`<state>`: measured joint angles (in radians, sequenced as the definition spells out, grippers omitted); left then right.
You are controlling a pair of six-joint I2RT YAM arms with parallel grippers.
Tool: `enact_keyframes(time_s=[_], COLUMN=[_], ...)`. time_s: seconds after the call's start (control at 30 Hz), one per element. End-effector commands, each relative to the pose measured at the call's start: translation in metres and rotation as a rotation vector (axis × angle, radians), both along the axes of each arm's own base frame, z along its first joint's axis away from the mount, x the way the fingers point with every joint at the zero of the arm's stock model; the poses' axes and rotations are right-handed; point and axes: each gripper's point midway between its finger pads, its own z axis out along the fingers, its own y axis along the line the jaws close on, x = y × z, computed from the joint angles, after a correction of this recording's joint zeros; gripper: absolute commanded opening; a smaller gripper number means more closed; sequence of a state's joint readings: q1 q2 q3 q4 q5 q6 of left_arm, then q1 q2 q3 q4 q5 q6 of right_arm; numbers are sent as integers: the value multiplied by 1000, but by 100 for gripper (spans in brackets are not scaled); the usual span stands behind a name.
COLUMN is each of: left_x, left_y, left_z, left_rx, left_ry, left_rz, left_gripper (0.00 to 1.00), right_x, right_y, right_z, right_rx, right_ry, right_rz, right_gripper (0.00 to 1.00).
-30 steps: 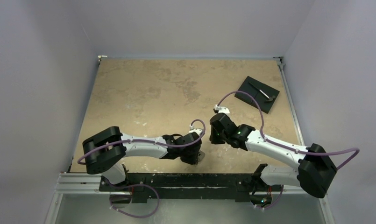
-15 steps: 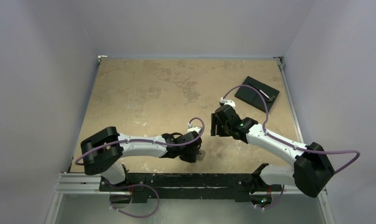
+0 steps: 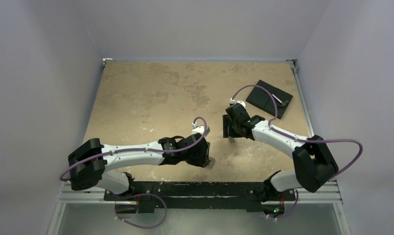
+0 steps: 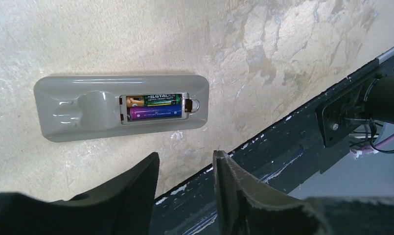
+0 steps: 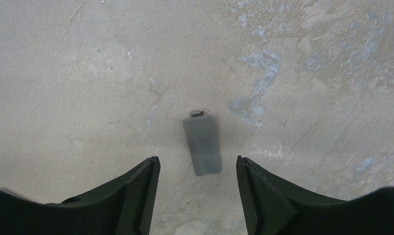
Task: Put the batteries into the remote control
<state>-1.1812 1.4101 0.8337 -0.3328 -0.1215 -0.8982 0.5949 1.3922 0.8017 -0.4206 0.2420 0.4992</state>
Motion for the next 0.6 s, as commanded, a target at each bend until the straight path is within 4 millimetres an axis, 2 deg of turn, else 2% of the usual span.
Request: enact_keyframes(time_s=[0.0, 0.3, 0.57], left_x=[7, 9, 8], left_y=[0, 10, 17], left_z=[22, 30, 30], left_rx=[-35, -36, -39], left_ry=[-51, -74, -81], left_rz=[19, 40, 53], left_gripper=[46, 56, 57], right_x=[20, 29, 31], right_y=[7, 12, 9], right_z=[10, -10, -17], right_rx=[12, -1, -22], right_ry=[-42, 2, 19], right_rz=[33, 41, 32], right_gripper=[65, 58, 53])
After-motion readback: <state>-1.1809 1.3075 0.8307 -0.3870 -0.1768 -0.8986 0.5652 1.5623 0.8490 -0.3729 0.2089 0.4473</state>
